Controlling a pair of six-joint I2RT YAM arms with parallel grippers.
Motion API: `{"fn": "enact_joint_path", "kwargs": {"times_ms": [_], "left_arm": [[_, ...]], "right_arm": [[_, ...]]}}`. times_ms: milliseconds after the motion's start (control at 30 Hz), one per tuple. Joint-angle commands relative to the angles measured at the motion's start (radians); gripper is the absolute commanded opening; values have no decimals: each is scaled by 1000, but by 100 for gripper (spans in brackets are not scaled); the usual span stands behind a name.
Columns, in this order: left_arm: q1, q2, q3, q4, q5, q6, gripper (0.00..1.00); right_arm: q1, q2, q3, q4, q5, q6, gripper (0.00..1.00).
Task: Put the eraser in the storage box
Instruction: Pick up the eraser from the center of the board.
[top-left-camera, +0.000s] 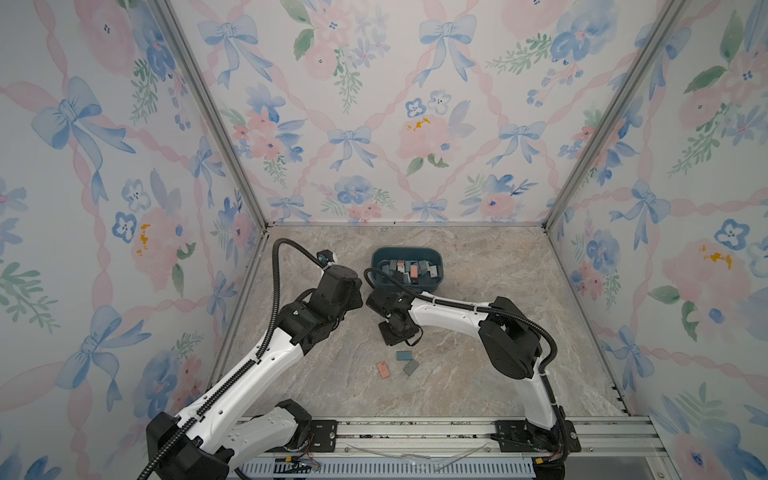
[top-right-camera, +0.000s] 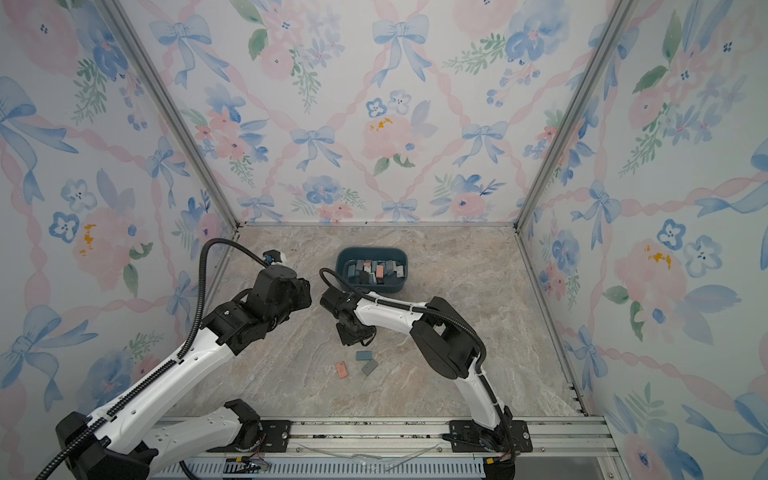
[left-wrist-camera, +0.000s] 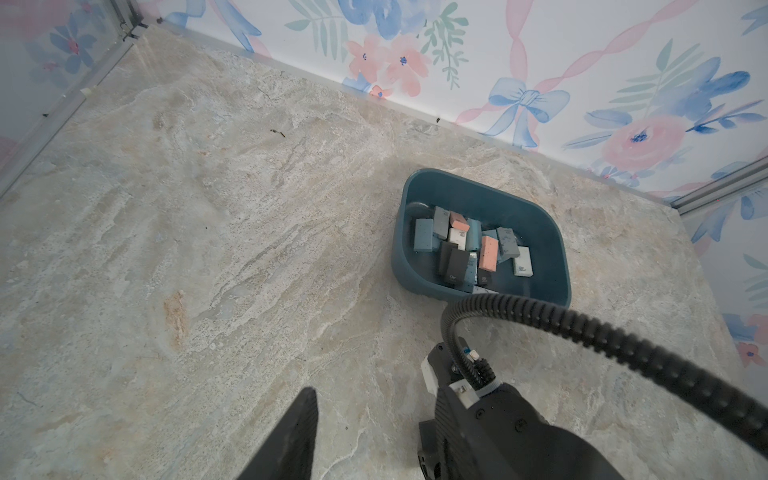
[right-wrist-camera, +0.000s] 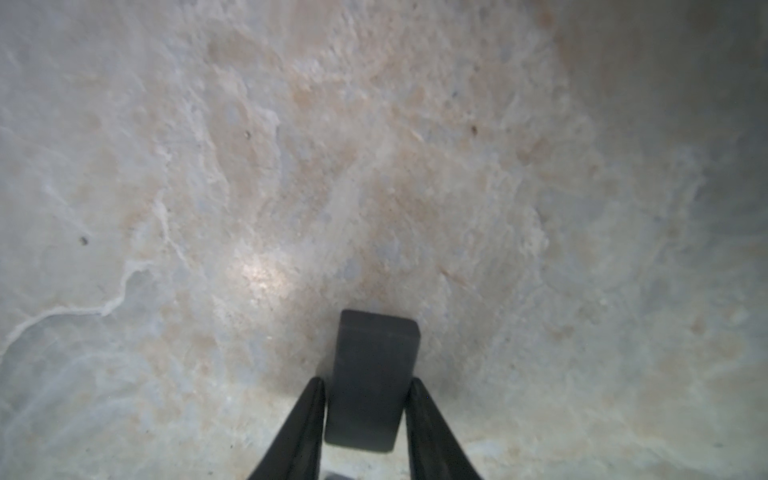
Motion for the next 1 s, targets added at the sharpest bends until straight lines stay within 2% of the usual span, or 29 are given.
{"fn": "enact_joint_path", "kwargs": {"times_ms": [0, 233, 633, 833, 967], "left_arm": [[10, -15, -14, 7, -4, -13, 49], [10, -17, -19, 8, -5, -15, 49], [18, -29, -47, 8, -5, -16, 49], [22, -37, -76, 7, -3, -25, 49], [24, -43, -101, 6, -1, -34, 49]], "right_arm": [[8, 16, 7, -49, 17, -7, 31], [4, 0, 4, -46, 20, -12, 16], [-77, -101, 58, -50, 3, -66, 18], [-183, -115, 165, -63, -26, -127, 20], [-247, -60, 284, -93, -35, -167, 21]]}}
